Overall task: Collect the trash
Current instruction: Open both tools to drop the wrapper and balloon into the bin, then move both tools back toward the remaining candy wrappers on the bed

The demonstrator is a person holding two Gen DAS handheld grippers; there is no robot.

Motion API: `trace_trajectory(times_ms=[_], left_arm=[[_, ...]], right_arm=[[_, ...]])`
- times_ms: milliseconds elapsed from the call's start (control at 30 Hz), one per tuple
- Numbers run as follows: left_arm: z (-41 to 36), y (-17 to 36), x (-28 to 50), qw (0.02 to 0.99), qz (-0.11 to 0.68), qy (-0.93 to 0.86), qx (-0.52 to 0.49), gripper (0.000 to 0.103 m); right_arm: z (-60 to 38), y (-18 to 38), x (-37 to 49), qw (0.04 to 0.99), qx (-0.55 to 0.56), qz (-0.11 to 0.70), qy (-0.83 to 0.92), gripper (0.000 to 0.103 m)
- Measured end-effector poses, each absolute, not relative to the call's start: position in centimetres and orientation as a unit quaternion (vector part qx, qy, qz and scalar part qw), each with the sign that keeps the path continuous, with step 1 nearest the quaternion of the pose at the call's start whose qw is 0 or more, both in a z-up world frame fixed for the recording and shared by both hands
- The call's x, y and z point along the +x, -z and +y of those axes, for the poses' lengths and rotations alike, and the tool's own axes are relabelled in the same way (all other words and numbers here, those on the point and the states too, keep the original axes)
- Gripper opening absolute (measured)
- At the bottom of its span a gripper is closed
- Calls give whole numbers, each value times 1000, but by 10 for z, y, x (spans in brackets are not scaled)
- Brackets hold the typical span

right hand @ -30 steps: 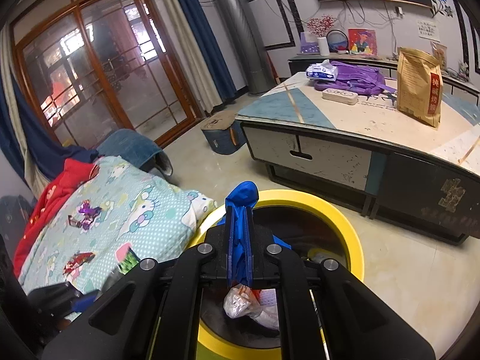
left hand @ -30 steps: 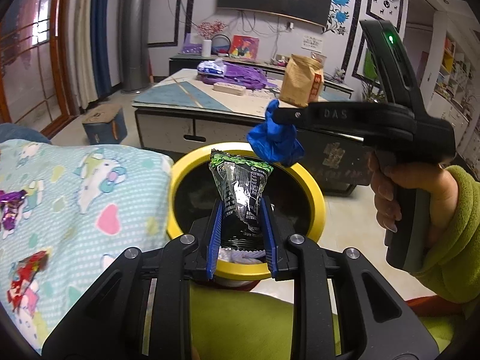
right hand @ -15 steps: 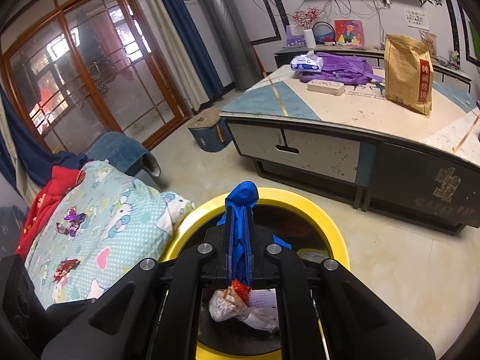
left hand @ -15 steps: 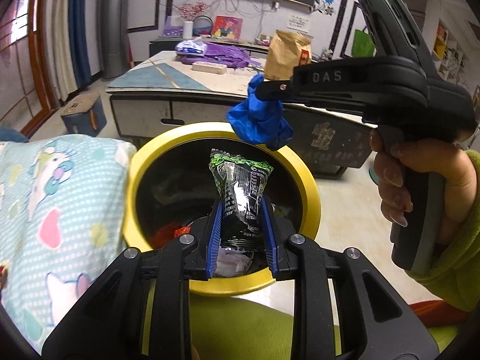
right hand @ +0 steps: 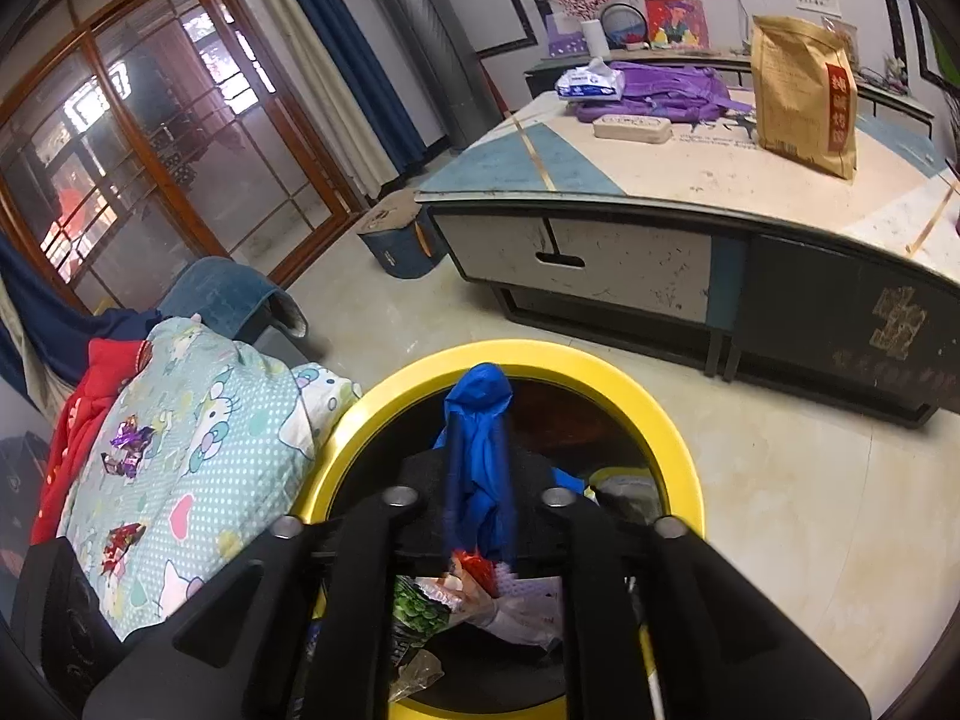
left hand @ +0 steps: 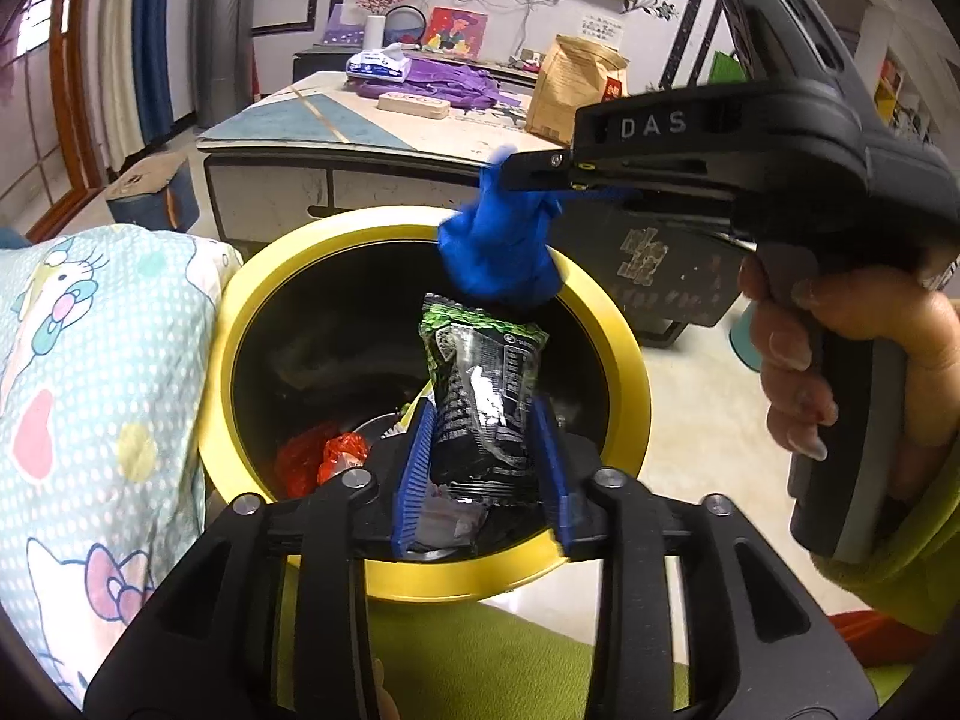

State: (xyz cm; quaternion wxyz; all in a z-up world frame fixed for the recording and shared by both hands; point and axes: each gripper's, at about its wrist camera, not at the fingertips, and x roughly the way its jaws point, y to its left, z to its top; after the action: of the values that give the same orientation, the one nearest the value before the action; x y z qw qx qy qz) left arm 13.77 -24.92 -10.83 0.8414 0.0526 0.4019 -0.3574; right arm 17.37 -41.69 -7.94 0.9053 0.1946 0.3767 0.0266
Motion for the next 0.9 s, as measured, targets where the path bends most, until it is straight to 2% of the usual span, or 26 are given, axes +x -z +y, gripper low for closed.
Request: trace_trajectory(times_ms=[67,100,267,400,900], left_arm=[[-246,107,138,846,401,348,47,54],[-244,107,139,846,402,347,43,58],[-232,100,138,856,396,332,28,91],[-221,92,137,864,392,316,19,92],[-167,56,128,910,336,243,4,92]], right_arm=[[-420,79,172,906,198,373,-20,36],[-422,78,171,907,201,370,-15,42],[-429,73,165,912,212,352,-2,54],[-425,70,164,916,205,346,-3,64],[-392,57,156,926,162,339,-29,77]])
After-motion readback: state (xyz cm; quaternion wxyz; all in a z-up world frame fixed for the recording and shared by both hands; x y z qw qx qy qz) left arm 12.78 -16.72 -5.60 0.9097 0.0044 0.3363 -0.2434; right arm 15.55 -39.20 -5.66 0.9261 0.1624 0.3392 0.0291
